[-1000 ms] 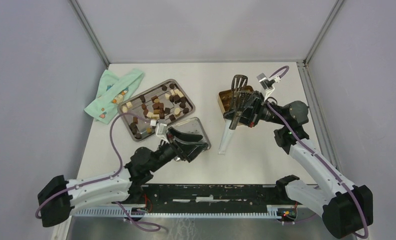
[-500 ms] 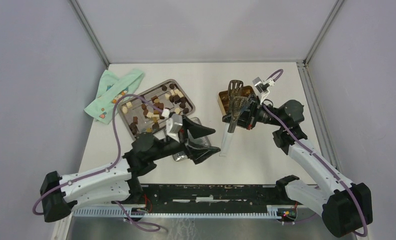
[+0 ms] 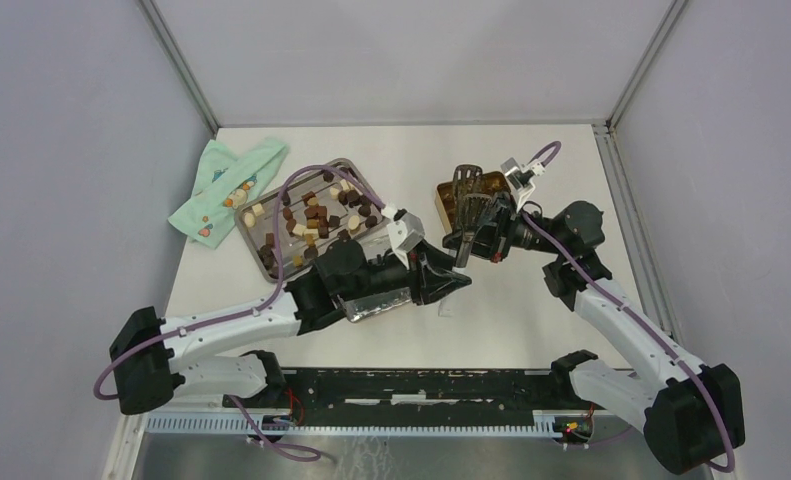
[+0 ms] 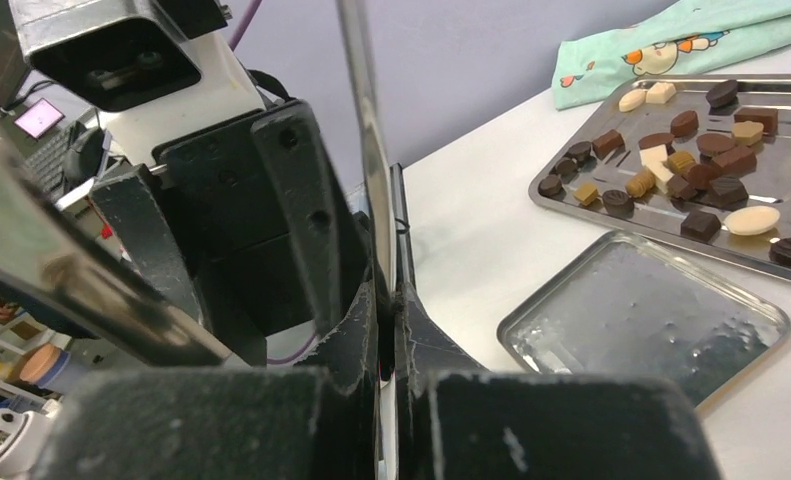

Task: Pack the chocolate
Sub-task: Pick up the clamp from the center of the board.

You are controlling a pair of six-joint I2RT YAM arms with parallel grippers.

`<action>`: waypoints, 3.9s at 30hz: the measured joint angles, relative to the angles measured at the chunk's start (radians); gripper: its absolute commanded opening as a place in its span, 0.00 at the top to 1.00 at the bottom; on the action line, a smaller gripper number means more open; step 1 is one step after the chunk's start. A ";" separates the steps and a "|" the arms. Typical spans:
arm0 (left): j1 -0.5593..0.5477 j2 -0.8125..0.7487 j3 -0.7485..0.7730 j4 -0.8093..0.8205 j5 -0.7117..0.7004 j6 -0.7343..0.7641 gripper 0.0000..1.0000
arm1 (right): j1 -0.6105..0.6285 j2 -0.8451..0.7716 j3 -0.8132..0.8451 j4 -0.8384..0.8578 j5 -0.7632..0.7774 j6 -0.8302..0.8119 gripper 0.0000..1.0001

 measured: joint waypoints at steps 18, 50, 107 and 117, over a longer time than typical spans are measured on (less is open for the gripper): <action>-0.039 0.056 -0.043 0.140 0.123 0.047 0.98 | -0.053 0.122 -0.010 -0.013 -0.069 0.082 0.97; 0.111 0.111 -0.129 0.628 0.002 -0.229 0.98 | -0.037 -0.173 -0.150 -0.125 -0.111 -0.257 0.02; 0.210 0.290 0.011 0.853 0.134 -0.508 0.98 | 0.031 0.039 -0.064 0.129 -0.102 0.047 0.16; 0.196 0.290 -0.058 0.976 0.063 -0.518 0.98 | 0.038 0.068 -0.039 0.212 -0.101 0.127 0.02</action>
